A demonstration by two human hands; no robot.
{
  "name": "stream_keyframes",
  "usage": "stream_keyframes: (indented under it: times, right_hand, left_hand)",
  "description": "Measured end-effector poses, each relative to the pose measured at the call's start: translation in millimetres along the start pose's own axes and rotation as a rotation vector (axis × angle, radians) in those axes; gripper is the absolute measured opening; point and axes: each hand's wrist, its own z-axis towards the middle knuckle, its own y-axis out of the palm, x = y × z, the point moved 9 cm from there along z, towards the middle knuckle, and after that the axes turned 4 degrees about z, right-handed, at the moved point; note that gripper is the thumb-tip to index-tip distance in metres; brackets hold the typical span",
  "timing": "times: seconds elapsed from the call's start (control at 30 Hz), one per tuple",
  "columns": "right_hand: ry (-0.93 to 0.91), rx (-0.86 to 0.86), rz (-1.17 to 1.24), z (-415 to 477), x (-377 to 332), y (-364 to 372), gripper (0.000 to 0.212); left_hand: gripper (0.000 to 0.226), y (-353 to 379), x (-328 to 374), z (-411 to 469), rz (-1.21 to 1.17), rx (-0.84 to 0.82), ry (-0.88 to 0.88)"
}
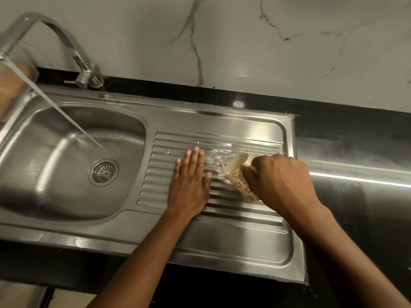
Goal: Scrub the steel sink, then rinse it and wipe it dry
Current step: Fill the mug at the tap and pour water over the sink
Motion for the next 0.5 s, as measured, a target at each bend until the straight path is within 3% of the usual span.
stream_keyframes:
  times: [0.17, 0.27, 0.37, 0.5]
  right_hand:
    - [0.011, -0.063, 0.17, -15.6, 3.0, 9.0, 0.051]
    - [0.11, -0.133, 0.382, -37.7, 29.4, 17.7, 0.052]
    - [0.23, -0.182, 0.458, -59.8, 60.5, 18.5, 0.053]
    - [0.326, -0.196, 0.33, -73.8, 92.2, 20.7, 0.058]
  left_hand:
    - [0.072, -6.6, -60.0, -8.6, 0.012, -0.02, -0.262]
    - [0.076, -10.7, -55.3, -11.1, -0.011, -0.023, -0.287]
    - [0.072, -9.5, 7.0, -8.2, -0.043, -0.021, -0.066]
    - [0.069, 9.6, 109.7, 2.5, -0.06, -0.079, 0.311]
